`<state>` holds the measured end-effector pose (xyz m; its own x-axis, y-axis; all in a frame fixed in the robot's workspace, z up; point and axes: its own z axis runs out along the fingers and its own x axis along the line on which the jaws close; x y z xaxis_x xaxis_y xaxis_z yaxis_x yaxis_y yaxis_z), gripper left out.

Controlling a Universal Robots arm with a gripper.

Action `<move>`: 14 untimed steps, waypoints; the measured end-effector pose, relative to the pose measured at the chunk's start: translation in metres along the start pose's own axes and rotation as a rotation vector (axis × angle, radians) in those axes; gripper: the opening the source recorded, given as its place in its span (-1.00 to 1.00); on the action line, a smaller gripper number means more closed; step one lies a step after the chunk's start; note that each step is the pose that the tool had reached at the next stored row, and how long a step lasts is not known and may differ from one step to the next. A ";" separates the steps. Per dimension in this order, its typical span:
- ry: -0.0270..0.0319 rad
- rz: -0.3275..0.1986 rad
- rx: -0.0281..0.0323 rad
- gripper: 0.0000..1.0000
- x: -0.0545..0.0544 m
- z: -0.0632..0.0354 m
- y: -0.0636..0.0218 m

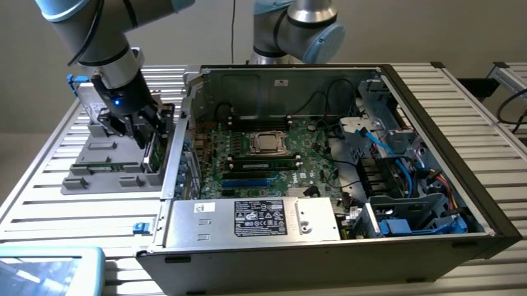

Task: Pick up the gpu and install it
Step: 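Pick up the gpu and move the gpu toward the slot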

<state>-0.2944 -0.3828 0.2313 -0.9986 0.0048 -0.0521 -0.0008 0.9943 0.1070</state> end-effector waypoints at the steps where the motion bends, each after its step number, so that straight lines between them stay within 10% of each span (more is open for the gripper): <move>1: -0.0001 0.001 0.0001 0.04 0.000 0.0002 0.0004; 14: -0.0005 0.002 0.0002 0.04 0.000 0.0048 0.0011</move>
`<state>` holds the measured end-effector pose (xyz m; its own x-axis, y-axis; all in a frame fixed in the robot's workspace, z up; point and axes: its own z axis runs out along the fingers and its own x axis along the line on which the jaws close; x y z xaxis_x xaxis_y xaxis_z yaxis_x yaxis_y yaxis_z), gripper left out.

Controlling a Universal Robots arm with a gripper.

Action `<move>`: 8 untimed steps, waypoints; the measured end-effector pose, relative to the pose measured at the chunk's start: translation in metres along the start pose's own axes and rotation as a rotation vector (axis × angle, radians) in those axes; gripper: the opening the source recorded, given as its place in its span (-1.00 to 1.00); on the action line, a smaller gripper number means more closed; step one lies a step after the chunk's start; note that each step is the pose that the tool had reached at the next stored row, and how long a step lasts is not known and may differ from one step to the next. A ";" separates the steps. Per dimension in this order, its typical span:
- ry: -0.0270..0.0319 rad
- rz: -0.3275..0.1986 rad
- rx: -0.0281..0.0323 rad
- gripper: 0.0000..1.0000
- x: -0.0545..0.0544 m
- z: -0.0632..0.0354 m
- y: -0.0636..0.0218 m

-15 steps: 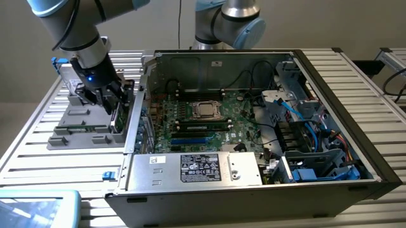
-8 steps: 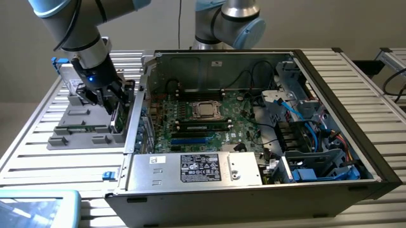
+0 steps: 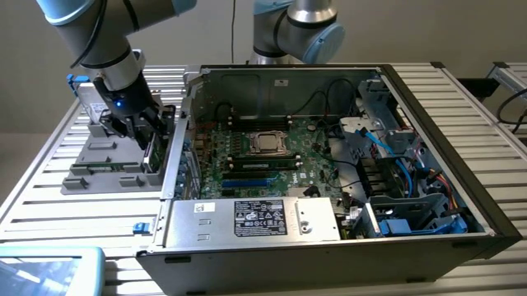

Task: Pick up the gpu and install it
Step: 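Pick up the gpu and move the gpu toward the slot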

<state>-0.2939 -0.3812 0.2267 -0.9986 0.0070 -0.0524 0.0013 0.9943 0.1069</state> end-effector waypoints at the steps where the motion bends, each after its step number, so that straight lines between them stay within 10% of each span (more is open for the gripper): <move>1: 0.0000 0.000 0.0000 0.04 0.000 0.0002 0.0000; 8: -0.0017 0.017 0.0009 0.04 0.000 0.0019 -0.0002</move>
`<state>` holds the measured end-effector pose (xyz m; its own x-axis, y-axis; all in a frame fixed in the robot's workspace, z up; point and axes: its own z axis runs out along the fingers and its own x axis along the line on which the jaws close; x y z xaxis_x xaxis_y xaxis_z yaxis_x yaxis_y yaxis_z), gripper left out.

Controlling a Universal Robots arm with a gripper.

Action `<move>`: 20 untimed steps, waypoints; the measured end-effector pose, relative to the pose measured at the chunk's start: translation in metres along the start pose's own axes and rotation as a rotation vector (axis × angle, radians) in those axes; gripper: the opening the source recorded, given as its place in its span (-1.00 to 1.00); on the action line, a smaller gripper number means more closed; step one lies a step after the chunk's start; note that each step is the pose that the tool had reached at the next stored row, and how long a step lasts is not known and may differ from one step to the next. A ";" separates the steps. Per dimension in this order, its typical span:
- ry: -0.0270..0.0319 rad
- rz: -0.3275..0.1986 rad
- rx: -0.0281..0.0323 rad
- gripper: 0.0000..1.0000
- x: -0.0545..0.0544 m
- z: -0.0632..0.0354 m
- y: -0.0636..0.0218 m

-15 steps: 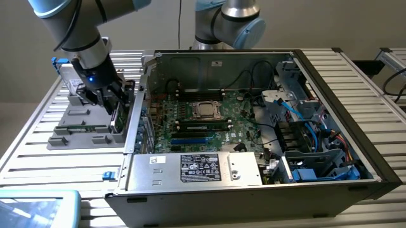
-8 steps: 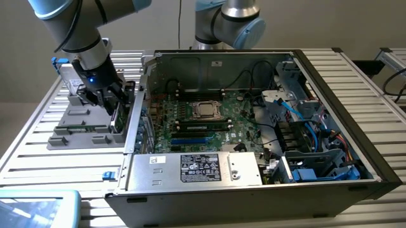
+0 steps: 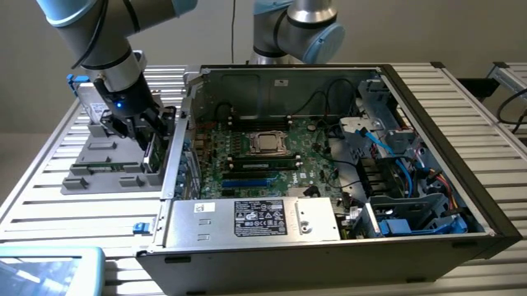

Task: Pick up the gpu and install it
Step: 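Pick up the gpu and move the gpu toward the slot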

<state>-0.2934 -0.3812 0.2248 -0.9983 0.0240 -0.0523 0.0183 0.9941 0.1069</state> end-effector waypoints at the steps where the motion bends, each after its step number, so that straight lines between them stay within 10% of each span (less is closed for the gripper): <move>1: -0.0004 0.003 0.0001 0.04 0.000 0.0001 0.0000; 20: -0.0003 0.006 0.0003 -0.44 0.000 -0.0009 0.0001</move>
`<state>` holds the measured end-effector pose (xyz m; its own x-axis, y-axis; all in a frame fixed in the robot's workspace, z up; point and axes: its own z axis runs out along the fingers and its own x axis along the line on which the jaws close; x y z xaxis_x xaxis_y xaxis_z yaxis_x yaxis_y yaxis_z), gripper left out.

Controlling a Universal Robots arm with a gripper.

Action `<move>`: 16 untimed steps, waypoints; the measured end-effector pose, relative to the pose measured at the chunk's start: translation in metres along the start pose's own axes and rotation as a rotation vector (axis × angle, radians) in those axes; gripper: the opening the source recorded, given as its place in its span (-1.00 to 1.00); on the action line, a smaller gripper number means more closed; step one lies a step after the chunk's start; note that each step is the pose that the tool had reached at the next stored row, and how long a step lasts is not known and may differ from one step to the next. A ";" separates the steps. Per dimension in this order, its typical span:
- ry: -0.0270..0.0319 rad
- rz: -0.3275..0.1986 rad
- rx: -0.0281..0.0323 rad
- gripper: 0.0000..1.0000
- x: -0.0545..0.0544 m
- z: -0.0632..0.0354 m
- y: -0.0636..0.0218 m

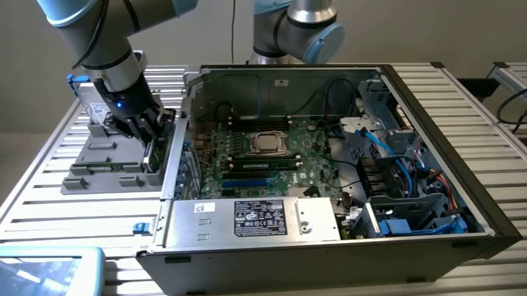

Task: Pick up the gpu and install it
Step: 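Pick up the gpu and move the gpu toward the slot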

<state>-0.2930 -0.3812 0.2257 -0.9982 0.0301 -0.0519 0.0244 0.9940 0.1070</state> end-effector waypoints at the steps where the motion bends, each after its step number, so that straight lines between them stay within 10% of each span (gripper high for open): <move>1: 0.0000 0.000 0.0000 -0.44 0.000 -0.0045 0.0005; 16: -0.0012 0.000 0.0001 -0.44 -0.004 -0.0722 0.0077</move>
<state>-0.2930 -0.3813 0.2984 -0.9981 0.0298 -0.0532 0.0240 0.9940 0.1069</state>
